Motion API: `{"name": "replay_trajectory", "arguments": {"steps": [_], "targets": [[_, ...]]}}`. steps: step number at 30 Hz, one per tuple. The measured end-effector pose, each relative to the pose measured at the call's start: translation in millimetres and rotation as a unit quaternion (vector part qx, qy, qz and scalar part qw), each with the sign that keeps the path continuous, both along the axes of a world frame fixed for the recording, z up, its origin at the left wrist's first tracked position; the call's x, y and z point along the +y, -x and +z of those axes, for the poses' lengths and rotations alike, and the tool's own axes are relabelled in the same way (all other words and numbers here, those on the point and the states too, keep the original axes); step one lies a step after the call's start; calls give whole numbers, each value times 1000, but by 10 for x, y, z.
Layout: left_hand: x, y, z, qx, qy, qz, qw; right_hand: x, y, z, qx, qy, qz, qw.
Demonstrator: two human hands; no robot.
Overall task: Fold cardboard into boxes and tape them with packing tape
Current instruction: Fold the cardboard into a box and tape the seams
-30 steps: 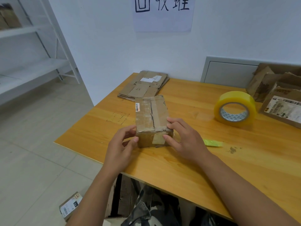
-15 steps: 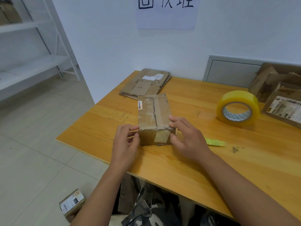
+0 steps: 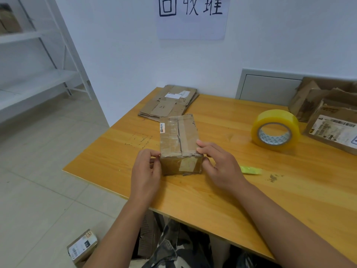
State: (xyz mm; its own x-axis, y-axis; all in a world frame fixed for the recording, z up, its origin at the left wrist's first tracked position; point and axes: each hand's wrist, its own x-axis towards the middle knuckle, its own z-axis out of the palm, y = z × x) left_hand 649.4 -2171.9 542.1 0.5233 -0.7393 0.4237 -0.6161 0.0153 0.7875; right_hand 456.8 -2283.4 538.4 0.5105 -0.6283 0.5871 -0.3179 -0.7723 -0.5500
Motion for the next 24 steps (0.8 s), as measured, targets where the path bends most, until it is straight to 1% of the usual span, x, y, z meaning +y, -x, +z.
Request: {"name": "replay_trajectory", "arguments": {"steps": [4,5,6,8,10,11,12,14,16,18,20,22,24], "targets": [[3,75,101,-41,-23,30,998,-41,-16,-21,-26,-11,4,1000],[10,125,134,-80,-5,46,996,-45,-19,-27,-33,-16,5,999],[6,185,145,-138,22,52,989,-45,-21,-28,-40,-19,5,999],[-45,322,120,-240,54,11,969,-48,-28,-33,-54,-25,8,998],[-145,443,94,-293,29,-39,955,-52,-25,-29,-70,-55,17,996],[-195,493,75,-308,9,-43,950,-52,-17,-26,-82,-87,24,993],[-237,530,57,-319,-5,-33,947,-52,-4,-19,-95,-131,35,986],[-308,582,18,-328,-6,8,944,-52,19,5,-125,-227,69,963],[-371,638,-13,-328,0,55,943,-53,23,27,-150,-279,85,945],[-438,719,-13,-327,5,98,940,-62,10,36,-176,-307,79,932],[-491,790,-12,-330,9,124,936,-68,12,40,-185,-323,50,927],[-498,797,-17,-323,12,130,937,-81,33,29,-184,-322,20,929],[-469,776,-29,-309,13,115,944,-94,54,22,-185,-314,4,931]]}}
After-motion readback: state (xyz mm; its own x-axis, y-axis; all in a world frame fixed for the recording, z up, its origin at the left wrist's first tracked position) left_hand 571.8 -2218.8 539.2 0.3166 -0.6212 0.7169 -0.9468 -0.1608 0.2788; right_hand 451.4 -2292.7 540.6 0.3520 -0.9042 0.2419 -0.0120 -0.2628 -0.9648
